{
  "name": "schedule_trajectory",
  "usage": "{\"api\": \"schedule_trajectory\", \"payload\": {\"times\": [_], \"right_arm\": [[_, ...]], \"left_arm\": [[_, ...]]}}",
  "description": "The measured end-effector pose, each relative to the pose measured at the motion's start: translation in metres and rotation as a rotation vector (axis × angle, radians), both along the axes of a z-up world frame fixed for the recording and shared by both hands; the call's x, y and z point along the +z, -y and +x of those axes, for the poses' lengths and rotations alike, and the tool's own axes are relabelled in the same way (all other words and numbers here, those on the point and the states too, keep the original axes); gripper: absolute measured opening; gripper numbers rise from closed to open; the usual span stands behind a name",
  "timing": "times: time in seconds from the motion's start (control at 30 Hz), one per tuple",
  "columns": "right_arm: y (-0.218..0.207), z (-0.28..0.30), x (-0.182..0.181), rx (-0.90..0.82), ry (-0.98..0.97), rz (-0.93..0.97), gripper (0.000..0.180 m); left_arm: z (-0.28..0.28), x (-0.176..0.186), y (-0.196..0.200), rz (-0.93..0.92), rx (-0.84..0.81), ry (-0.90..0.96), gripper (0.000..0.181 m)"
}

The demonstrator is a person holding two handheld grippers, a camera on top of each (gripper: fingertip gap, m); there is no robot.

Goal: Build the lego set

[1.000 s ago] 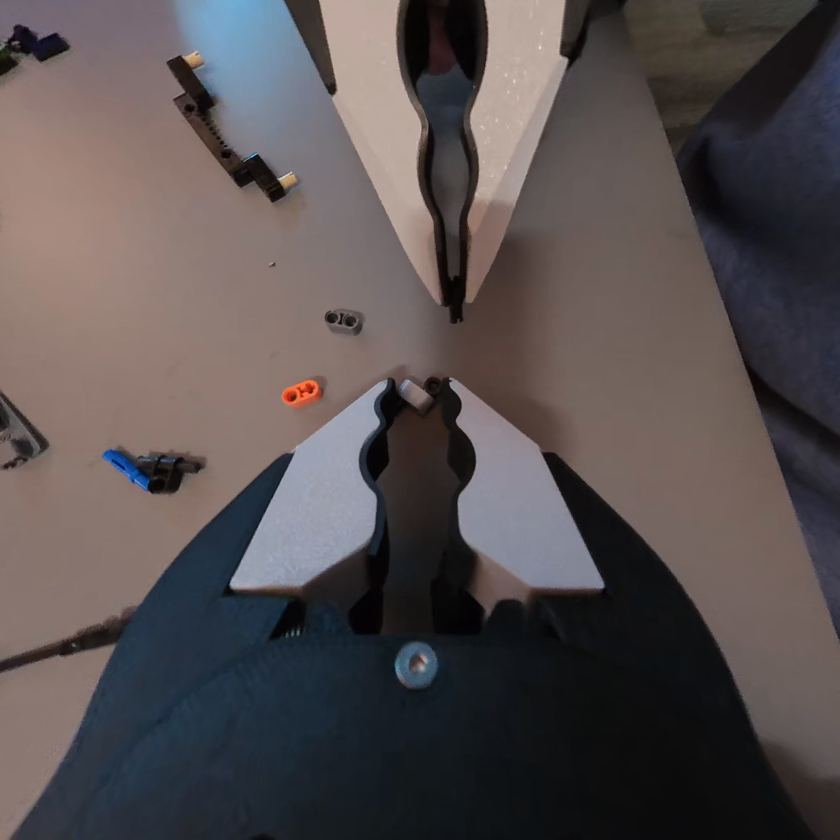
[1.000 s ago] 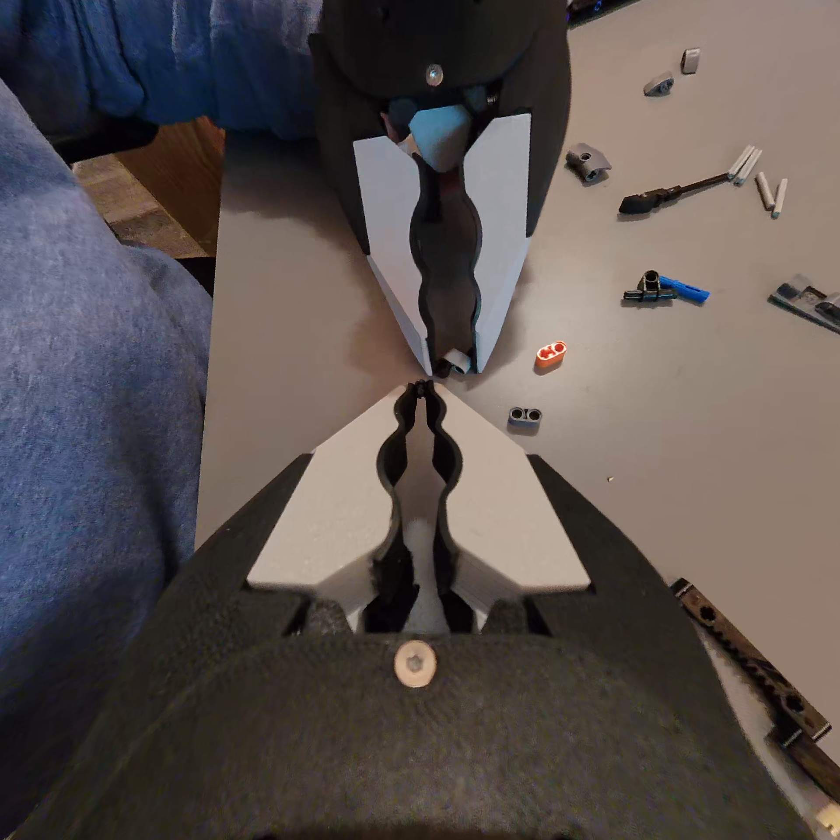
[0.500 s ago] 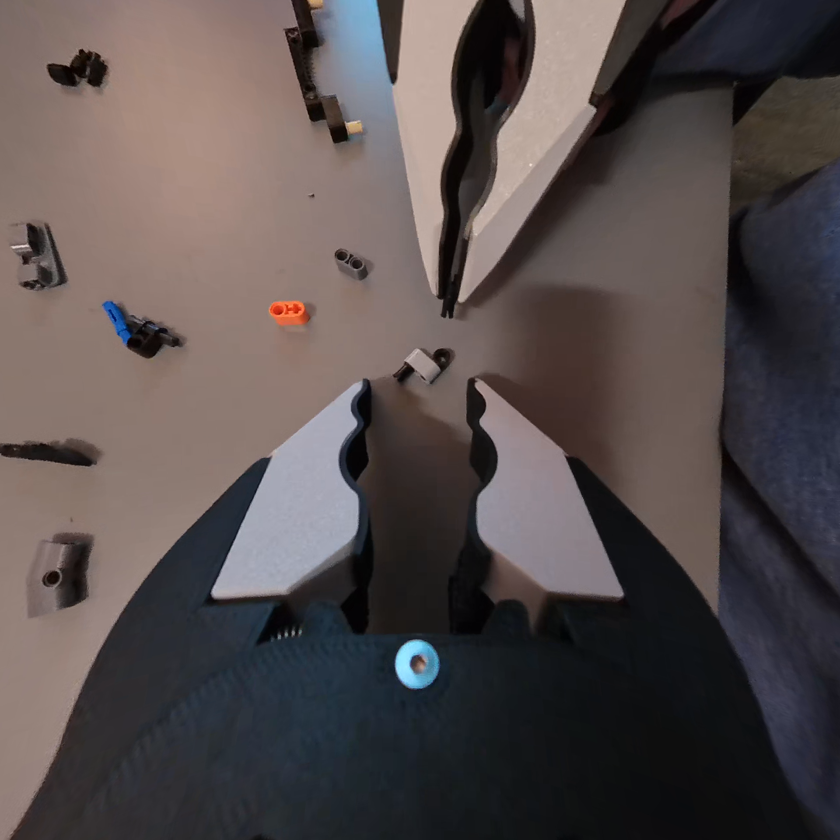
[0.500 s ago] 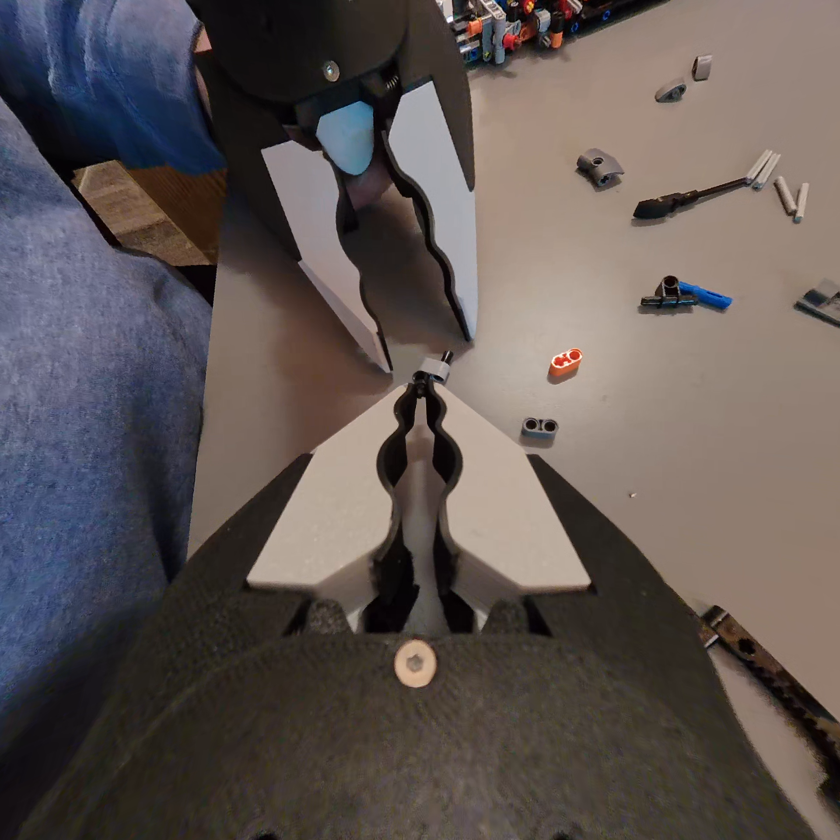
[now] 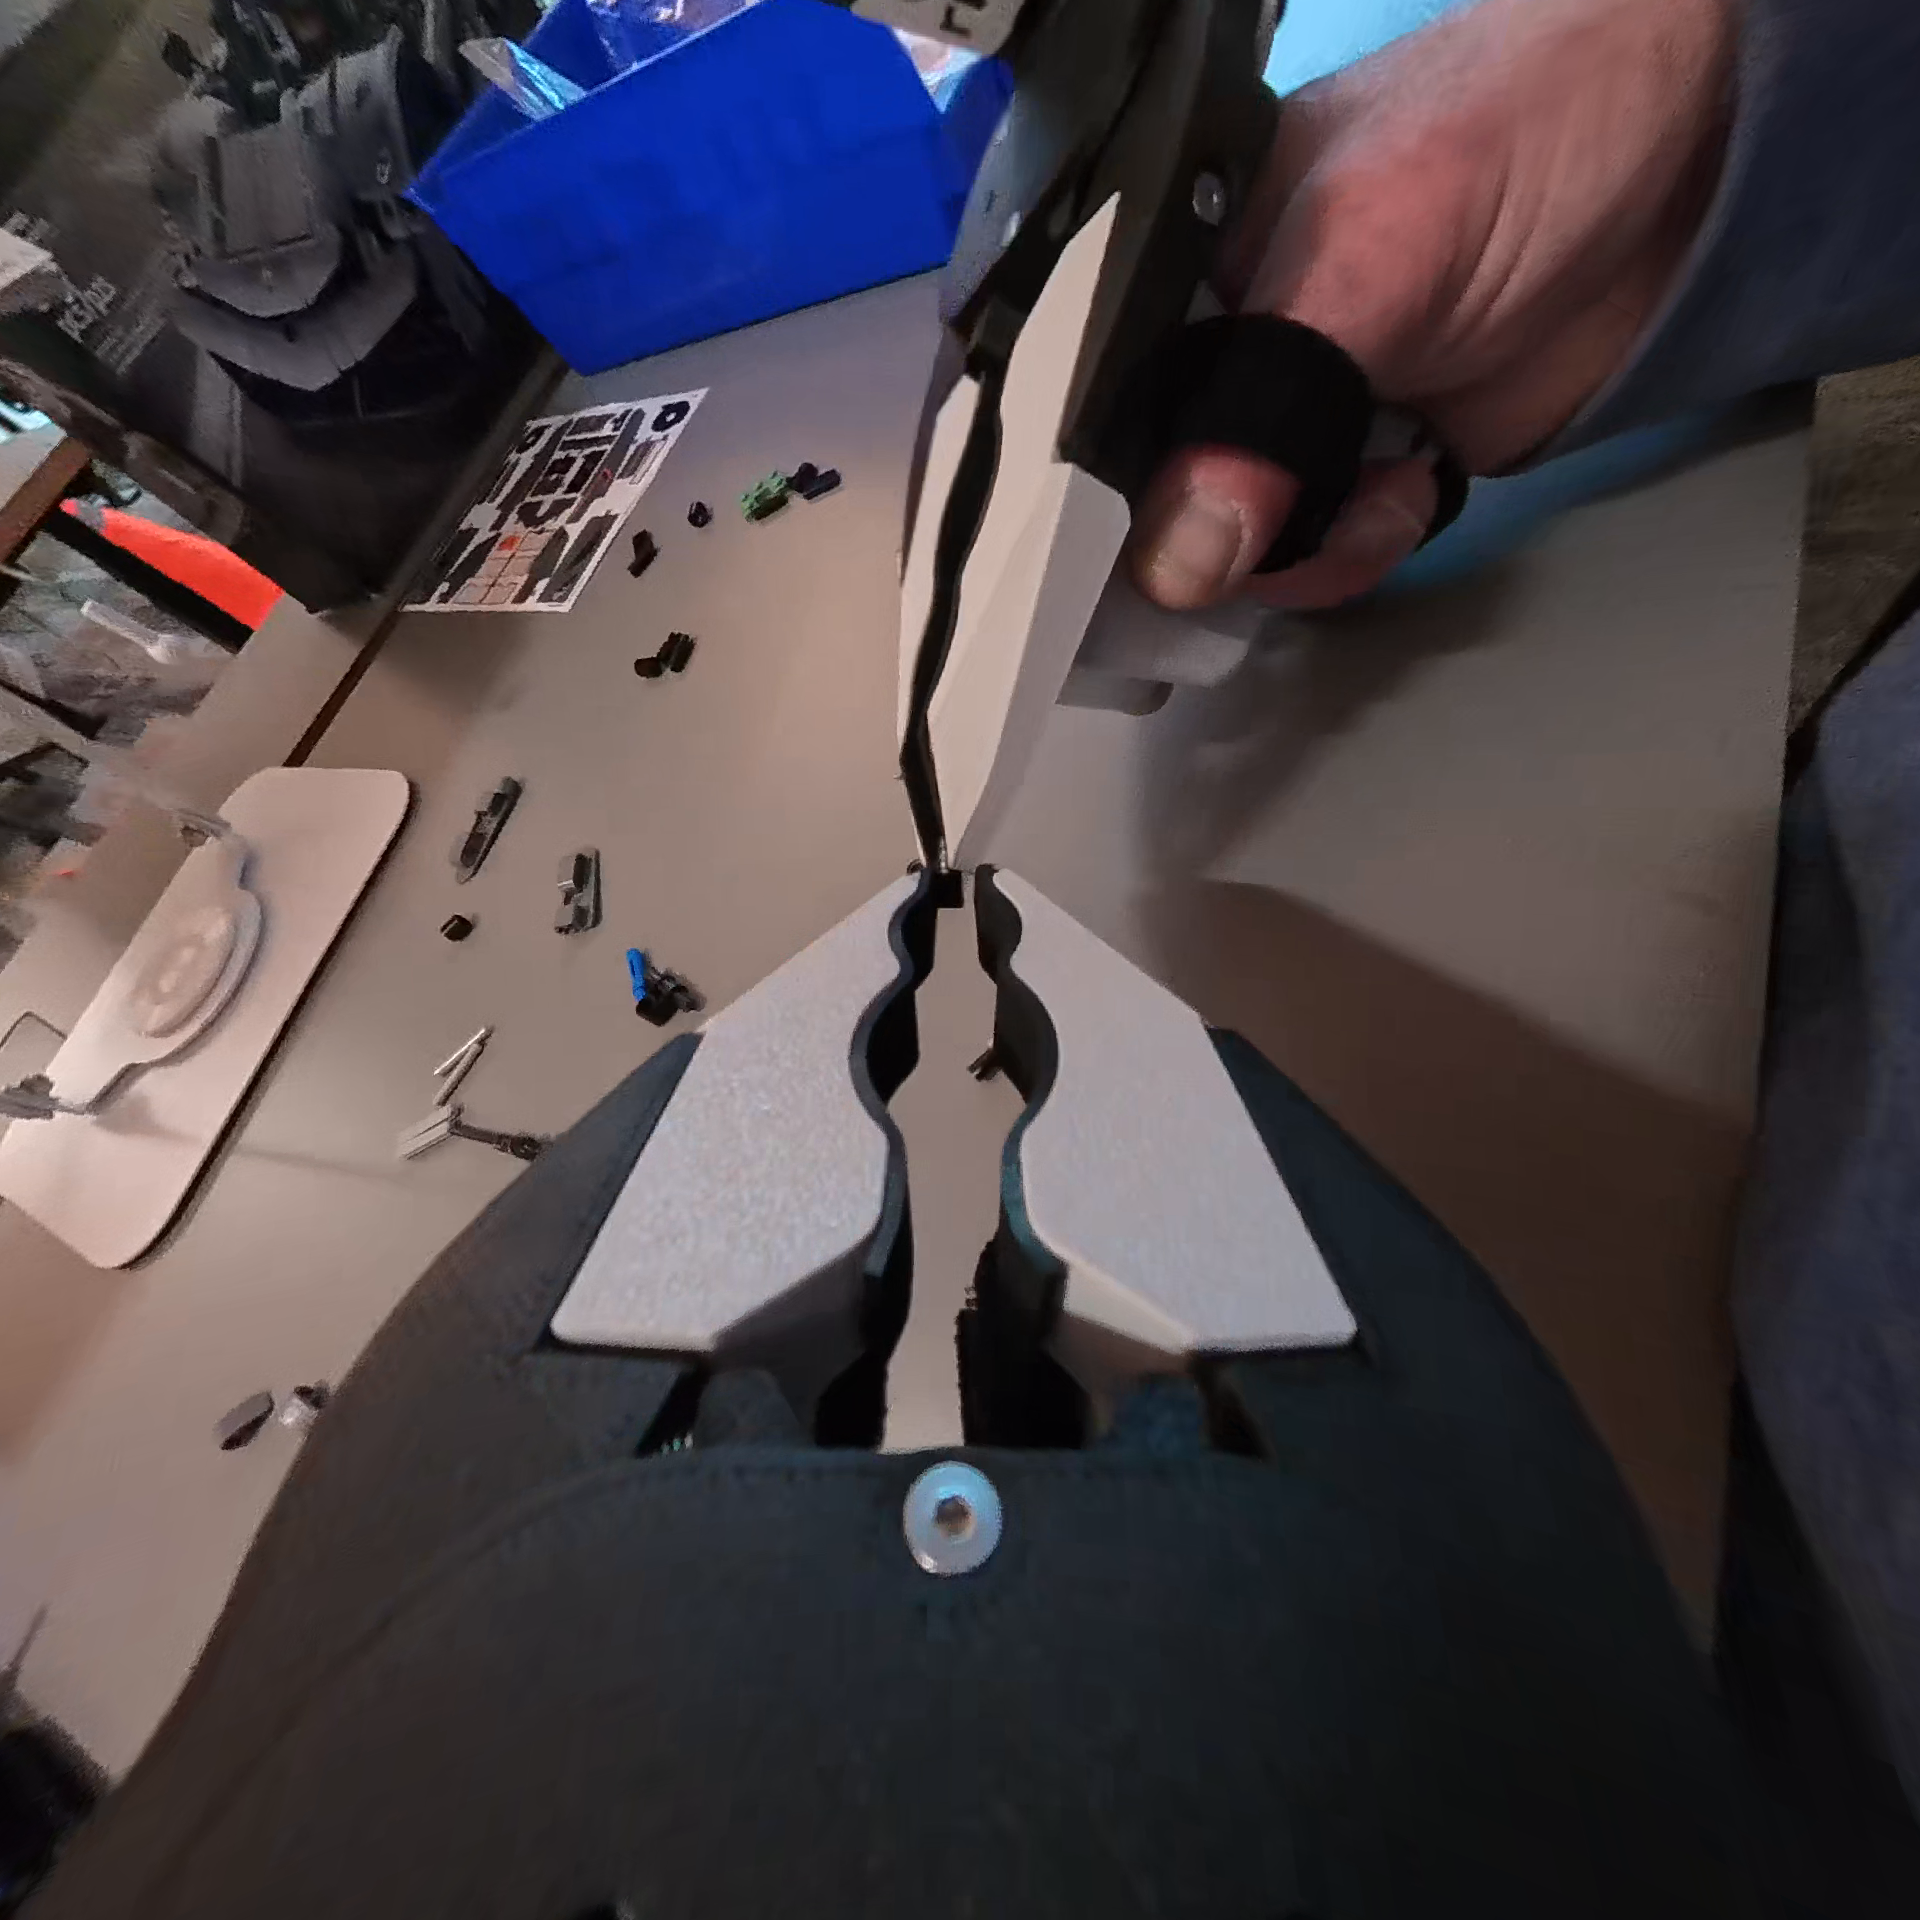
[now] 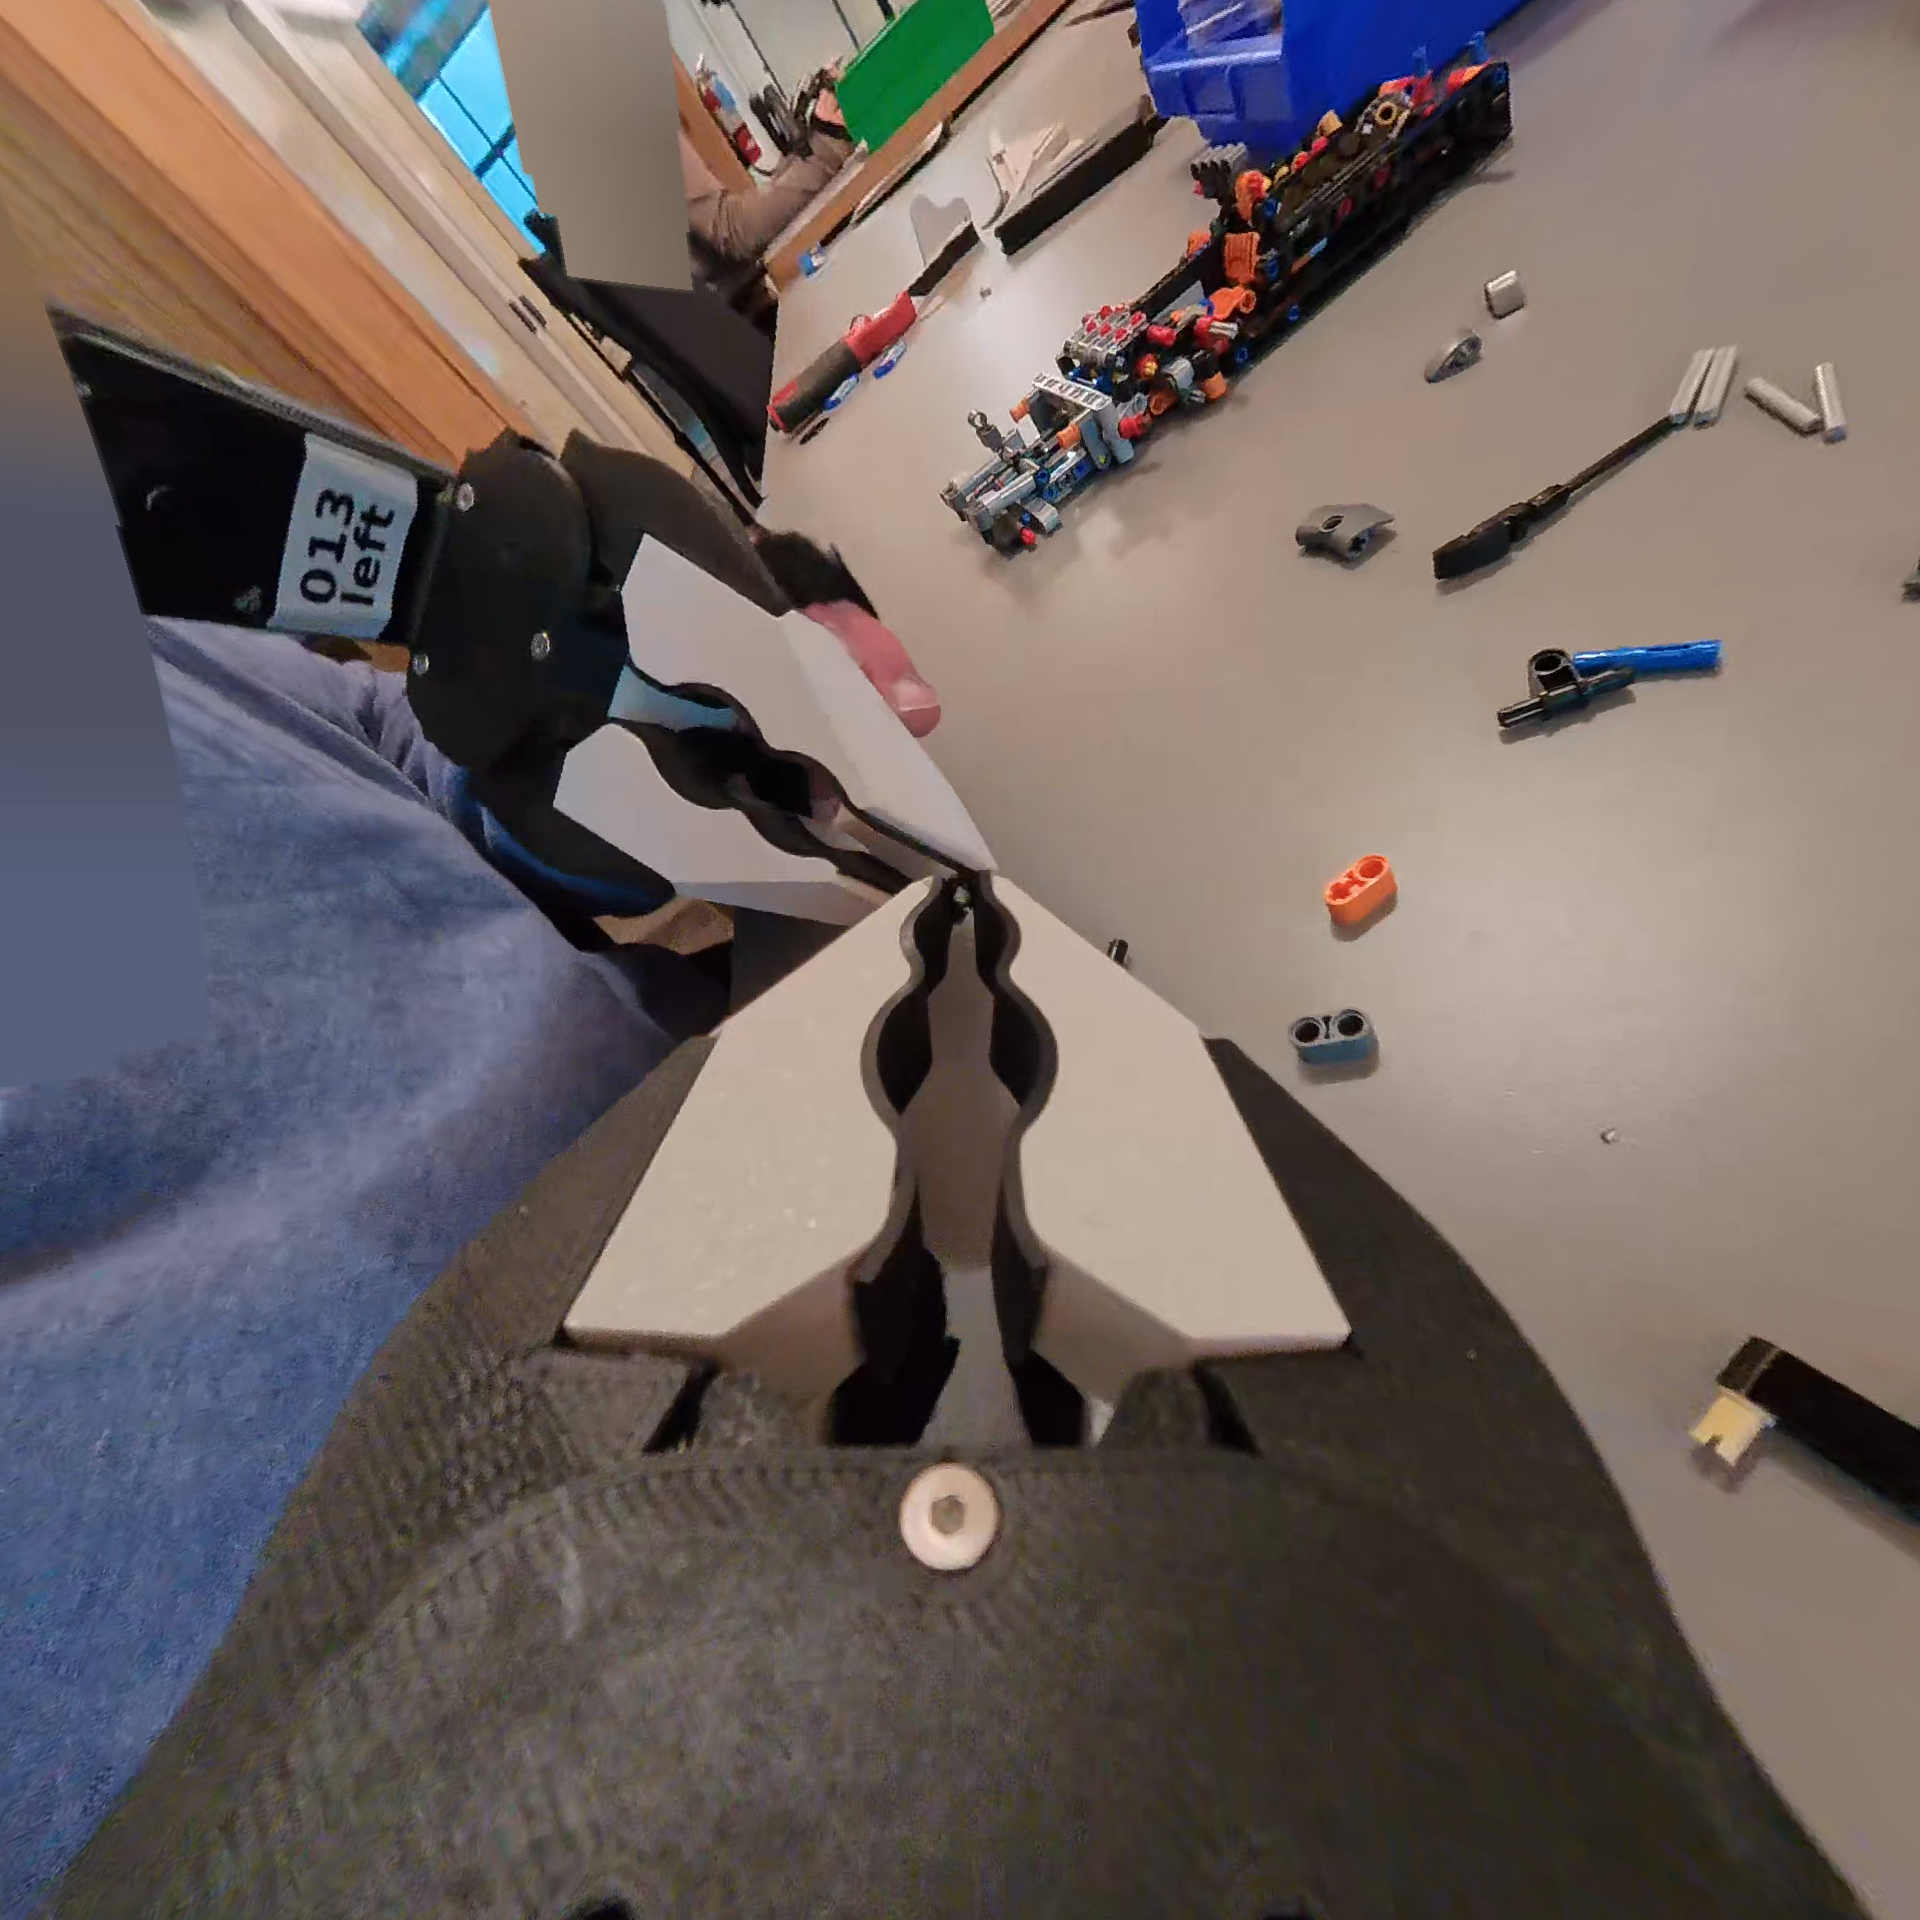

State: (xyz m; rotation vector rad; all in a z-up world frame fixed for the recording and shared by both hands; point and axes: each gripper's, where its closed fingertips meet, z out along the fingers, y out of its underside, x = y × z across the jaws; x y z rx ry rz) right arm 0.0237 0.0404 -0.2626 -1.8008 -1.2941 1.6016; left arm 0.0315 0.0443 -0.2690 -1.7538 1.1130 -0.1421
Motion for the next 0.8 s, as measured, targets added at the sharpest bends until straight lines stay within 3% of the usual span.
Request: {"api": "schedule_trajectory", "payload": {"times": [0.1,0.3,0.7,0.8], "right_arm": [[0.000,0.000,0.005,-0.011,-0.030,-0.024,0.002],[0.002,-0.002,0.012,0.054,-0.036,0.113,0.006],[0.000,-0.007,0.007,-0.017,0.016,-0.228,0.005],[-0.002,-0.009,0.004,-0.055,0.025,-0.205,0.003]], "left_arm": [[0.000,0.004,0.001,-0.002,0.018,0.031,0.003],[0.000,0.011,0.005,-0.085,0.024,0.231,0.003],[-0.007,0.007,-0.001,0.169,0.114,-0.169,0.002],[-0.009,0.004,-0.003,0.185,0.100,-0.212,0.002]]}}
